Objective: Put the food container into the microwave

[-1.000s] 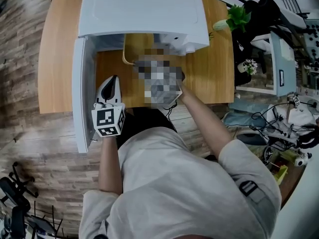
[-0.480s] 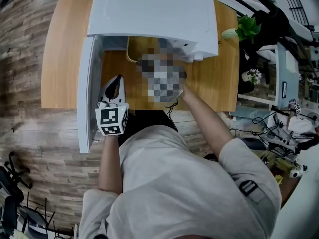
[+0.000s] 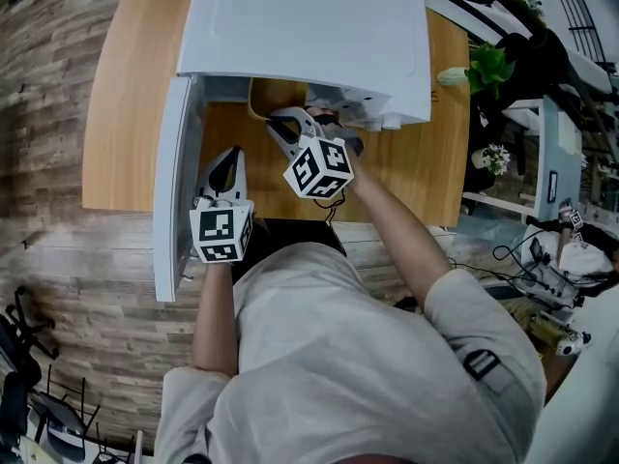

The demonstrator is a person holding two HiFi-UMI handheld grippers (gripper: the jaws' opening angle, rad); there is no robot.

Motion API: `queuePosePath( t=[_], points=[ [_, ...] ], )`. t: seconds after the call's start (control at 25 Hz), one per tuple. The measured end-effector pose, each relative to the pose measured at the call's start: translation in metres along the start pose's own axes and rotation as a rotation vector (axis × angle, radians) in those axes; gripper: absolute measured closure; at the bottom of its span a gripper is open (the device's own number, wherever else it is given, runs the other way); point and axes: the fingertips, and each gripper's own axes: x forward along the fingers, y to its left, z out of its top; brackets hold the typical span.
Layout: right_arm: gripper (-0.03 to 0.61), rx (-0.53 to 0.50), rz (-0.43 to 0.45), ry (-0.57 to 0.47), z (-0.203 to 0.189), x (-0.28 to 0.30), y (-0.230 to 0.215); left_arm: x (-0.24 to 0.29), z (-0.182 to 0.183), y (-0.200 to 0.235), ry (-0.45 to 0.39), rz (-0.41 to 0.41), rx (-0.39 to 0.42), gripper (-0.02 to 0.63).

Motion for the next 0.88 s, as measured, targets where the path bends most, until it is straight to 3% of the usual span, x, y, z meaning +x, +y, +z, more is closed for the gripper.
queuePosePath(
  t=[0.88],
  points=[
    [0.549,-0.005,-0.008,0.039,-0.005,0.024,-0.022,0.012,-0.004,0.005,0.016,0.004,-0.019,0.601]
  ],
)
